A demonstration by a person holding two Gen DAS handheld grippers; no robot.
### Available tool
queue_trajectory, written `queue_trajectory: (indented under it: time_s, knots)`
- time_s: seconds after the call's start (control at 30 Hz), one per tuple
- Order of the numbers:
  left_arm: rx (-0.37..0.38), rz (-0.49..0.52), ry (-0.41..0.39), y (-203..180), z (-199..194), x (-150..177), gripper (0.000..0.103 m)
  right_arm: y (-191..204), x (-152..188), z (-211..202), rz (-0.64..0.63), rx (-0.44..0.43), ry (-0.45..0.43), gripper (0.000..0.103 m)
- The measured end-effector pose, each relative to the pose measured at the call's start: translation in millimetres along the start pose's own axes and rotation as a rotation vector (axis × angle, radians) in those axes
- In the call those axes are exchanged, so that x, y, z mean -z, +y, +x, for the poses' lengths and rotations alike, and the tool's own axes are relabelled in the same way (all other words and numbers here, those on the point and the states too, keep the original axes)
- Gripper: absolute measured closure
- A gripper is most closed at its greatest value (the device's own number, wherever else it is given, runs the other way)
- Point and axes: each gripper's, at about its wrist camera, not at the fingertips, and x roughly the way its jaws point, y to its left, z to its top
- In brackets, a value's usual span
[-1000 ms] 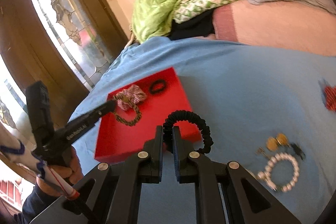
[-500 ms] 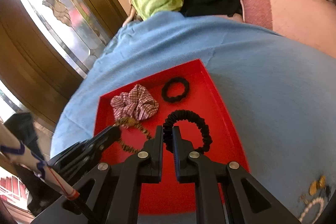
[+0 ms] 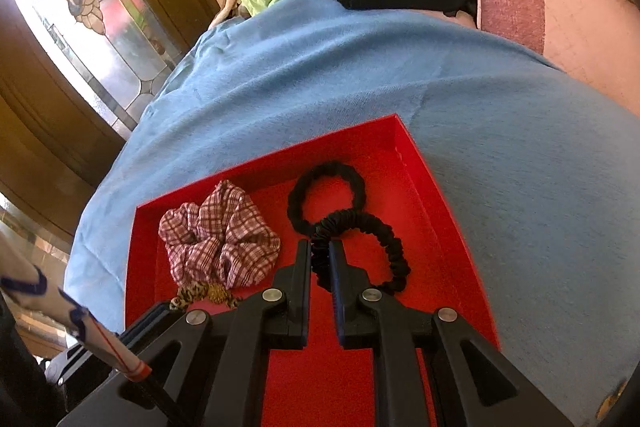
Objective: Organize jewelry
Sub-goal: 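Open the left tool to drop the bracelet while the right tool drops the hair tie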
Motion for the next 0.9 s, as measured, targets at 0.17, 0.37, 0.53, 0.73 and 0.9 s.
queue_trajectory:
  time_s: [0.17, 0.37, 0.53, 0.73, 0.9]
  knots:
    - [-0.034, 0.01, -0.01, -2.5, -2.5, 1.1, 0.062, -1.4, 3.8, -1.1, -0.023, 0.05, -0.023, 0.07]
    - [-0.059, 0.039, -0.036, -5.6, -11.2, 0.2, 0.061, -5.0, 20.9, -2.0, -0.078, 0.121, -0.009, 0.07]
    - [-0.052, 0.043, -0.068, -6.9, -21.2, -2.4, 0.061, -10.8, 34.2, -7.4, -0.081, 0.14, -0.039, 0.069]
    - [-0.055, 0.047, -0.099, -6.7, -34.1, -5.1, 0.061, -10.2, 53.6, -24.2, -0.068, 0.155, -0.061, 0.069]
    - [-0.049, 0.063, -0.115, -12.1, -43.3, -3.3, 0.061, -13.4, 88.6, -48.9, -0.015, 0.099, -0.047, 0.069]
